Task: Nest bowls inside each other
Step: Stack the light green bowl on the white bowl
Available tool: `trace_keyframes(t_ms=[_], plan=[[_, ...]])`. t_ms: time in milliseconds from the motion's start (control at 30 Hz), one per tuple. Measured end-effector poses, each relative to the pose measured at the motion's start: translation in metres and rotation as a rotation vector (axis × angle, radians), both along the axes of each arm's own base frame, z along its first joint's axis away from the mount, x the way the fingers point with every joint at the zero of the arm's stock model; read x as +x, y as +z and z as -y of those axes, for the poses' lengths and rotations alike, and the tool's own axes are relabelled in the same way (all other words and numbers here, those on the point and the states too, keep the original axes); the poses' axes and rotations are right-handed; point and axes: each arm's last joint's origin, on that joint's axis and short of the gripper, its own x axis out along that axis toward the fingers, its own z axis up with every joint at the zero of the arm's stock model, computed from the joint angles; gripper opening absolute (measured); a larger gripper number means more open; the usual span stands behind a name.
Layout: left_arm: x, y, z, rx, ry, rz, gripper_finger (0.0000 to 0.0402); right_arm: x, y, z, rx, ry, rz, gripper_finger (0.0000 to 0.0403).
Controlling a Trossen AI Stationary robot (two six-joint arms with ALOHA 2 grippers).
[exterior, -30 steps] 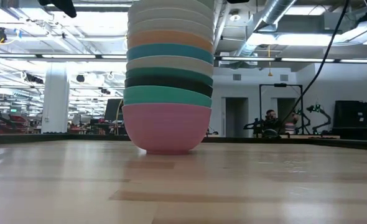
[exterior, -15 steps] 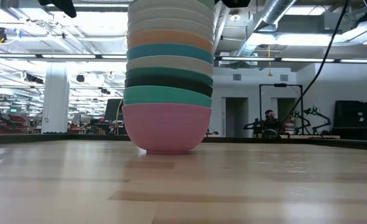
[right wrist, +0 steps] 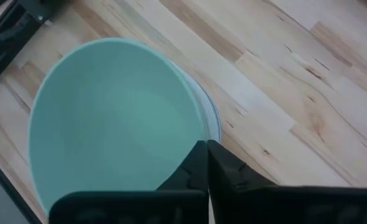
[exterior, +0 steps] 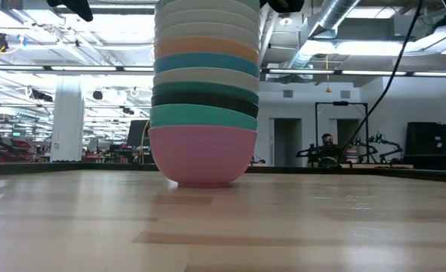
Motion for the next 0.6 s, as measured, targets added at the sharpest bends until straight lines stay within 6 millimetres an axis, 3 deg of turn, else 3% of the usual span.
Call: trace_keyframes(t_ms=[600], plan=[[0.0, 0.0, 0.0, 0.0, 0.0, 0.001, 0.0009, 0.003, -0.009, -0.002, 0.007, -0.002, -0.002, 0.0031]])
